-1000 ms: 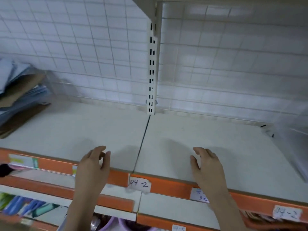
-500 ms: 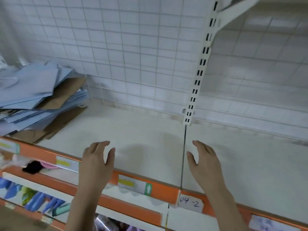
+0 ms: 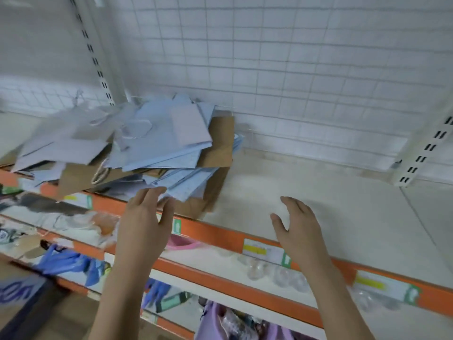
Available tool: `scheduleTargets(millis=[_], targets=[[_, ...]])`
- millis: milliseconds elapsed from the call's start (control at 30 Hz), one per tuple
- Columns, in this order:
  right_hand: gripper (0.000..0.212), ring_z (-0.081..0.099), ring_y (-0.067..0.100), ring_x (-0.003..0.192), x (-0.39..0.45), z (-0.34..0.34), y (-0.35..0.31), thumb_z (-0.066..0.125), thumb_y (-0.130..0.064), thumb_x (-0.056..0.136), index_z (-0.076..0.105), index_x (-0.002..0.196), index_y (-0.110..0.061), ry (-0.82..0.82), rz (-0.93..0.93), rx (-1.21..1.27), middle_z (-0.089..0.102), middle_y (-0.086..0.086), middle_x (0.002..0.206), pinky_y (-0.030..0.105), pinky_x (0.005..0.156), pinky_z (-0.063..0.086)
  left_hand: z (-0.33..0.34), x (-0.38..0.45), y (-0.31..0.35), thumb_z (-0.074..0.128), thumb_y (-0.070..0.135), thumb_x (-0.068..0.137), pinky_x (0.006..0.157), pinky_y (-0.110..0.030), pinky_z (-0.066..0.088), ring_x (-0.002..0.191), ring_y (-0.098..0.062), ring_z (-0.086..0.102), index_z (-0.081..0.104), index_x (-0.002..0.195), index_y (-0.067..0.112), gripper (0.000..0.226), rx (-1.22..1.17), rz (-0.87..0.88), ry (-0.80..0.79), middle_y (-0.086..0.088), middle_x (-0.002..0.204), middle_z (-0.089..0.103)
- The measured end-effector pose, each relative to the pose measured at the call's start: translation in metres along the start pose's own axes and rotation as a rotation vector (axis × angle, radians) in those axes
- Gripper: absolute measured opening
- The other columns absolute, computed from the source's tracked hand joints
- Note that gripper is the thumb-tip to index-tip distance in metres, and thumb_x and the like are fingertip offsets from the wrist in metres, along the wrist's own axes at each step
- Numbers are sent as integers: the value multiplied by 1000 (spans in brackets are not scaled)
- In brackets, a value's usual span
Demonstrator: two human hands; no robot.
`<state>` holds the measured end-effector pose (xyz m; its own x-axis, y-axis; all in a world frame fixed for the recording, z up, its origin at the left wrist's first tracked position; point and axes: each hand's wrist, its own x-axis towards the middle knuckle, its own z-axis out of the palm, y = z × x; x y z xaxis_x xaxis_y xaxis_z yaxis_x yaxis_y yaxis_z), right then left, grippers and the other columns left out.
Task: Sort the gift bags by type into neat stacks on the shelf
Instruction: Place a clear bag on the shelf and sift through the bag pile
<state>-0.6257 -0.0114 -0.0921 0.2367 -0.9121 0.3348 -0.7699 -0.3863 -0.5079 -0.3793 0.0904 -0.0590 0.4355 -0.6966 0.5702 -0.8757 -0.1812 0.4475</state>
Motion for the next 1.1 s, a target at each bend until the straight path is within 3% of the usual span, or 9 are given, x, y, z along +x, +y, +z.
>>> scheduleTargets(millis=[200, 300, 433, 533, 700, 867, 1100], targets=[[37, 49, 28, 117, 22, 32, -53, 58, -18, 88, 56, 123, -5, 25, -52, -15, 58, 11, 123, 31, 98, 36, -18, 4, -64, 54, 25, 89, 72, -38, 48, 88, -30, 61, 60, 116, 8, 32, 18, -200, -59, -12, 114, 62], [32, 53, 30, 110, 44, 35, -74, 58, -16, 88, 59, 118, -5, 97, -79, 5, 61, 12, 117, 34, 91, 41, -19, 19, -80, 55, 23, 89, 69, -36, 49, 81, -29, 62, 61, 113, 9, 29, 11, -174, -48, -11, 111, 64], [26, 58, 33, 100, 83, 37, -104, 58, -14, 88, 61, 111, -2, 211, -170, 6, 64, 14, 105, 34, 83, 45, -18, 54, -93, 56, 20, 89, 71, -35, 49, 89, -28, 63, 62, 110, 8, 25, -36, -128, -2, -8, 104, 66], [25, 58, 30, 99, 109, 43, -129, 58, -13, 88, 61, 110, -4, 247, -229, 45, 64, 12, 104, 31, 80, 44, -15, 81, -101, 57, 20, 89, 71, -31, 48, 87, -26, 64, 63, 110, 8, 25, -61, -117, 52, -8, 100, 66], [30, 56, 19, 102, 139, 62, -163, 55, -22, 90, 59, 117, -10, 221, -299, 90, 62, 4, 112, 17, 79, 35, -13, 115, -113, 58, 21, 88, 54, -14, 34, 67, -13, 50, 65, 108, 11, 23, 3, -113, 126, -2, 91, 65], [29, 60, 26, 100, 161, 85, -192, 56, -20, 89, 60, 114, -6, 212, -353, 69, 63, 8, 110, 27, 81, 45, -10, 136, -142, 55, 25, 89, 63, -27, 44, 72, -17, 57, 64, 105, 16, 20, -14, -101, 102, 0, 92, 64], [33, 61, 32, 91, 174, 129, -238, 52, -23, 83, 63, 107, -2, 260, -327, 1, 66, 12, 99, 29, 79, 45, -7, 178, -198, 59, 19, 87, 66, -25, 38, 68, -15, 51, 66, 101, 12, 17, -104, -76, 78, -2, 88, 64]])
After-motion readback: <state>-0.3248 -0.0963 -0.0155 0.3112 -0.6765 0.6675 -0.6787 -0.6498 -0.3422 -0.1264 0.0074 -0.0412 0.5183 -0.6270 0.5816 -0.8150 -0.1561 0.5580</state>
